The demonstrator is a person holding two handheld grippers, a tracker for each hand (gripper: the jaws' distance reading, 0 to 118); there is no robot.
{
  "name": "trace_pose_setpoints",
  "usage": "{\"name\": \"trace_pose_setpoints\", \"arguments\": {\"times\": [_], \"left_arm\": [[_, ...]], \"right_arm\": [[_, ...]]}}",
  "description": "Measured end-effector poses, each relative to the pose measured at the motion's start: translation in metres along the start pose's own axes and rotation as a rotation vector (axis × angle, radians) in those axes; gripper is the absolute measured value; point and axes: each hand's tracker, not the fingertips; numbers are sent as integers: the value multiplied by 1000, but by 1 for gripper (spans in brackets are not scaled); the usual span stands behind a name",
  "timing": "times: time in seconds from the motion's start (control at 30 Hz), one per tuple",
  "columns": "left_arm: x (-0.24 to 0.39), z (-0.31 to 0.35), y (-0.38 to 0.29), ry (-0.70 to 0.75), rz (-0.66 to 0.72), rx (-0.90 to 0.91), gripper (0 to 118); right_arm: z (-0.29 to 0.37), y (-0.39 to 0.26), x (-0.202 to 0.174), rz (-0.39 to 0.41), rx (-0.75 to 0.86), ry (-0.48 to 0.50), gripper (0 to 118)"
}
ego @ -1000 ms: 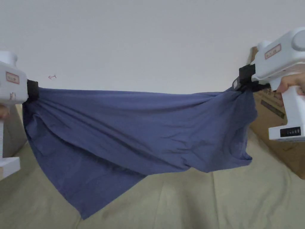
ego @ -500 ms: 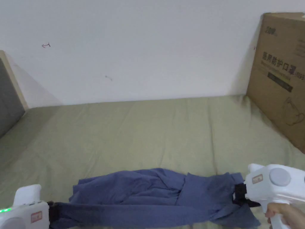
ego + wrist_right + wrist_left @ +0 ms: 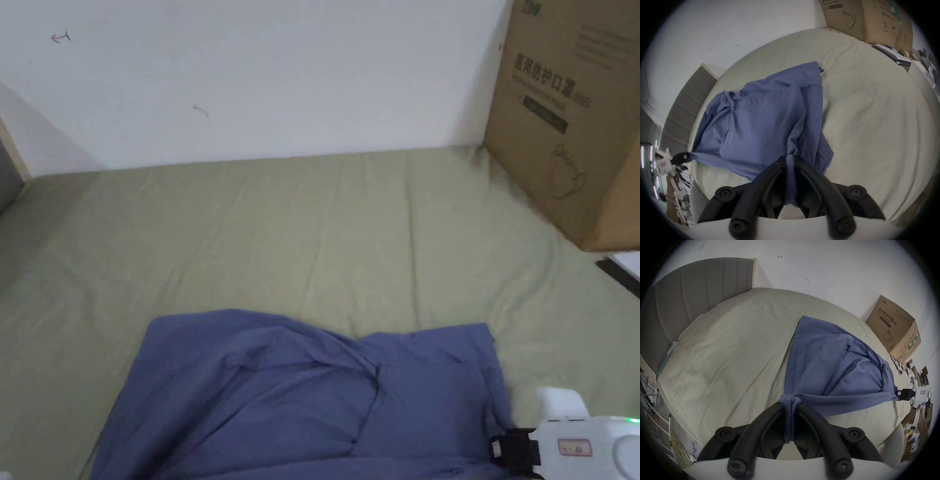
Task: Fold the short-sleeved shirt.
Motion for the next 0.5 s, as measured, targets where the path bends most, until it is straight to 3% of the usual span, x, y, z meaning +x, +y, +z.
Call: {"name": "trace_pose_setpoints", "arguments": {"times": [0.17,0.23,0.27,0.3,0.33,0.37,0.5], "left_arm": [[0,12,-26,6,-60,-18,11],[2,15,-32,53,-78,-21,49],[2,16,-33,59,-79,-34,75],[-9,10,-34,55,-67,-32,101],[-11,18,-36,38,-34,-3,107],[-11,26,-36,4,-6,32,107],[-17,52,-31,-62,50,83,107]], "right_arm": [[15,-38,1,44,0,-5,9],[18,-47,-2,60,23,-41,25],[20,-47,-2,63,26,-71,46],[23,-49,-2,64,26,-76,82],[27,-52,-3,60,33,-85,103],[32,-54,-4,54,43,-93,112],[71,-66,-15,73,164,-106,110]]}}
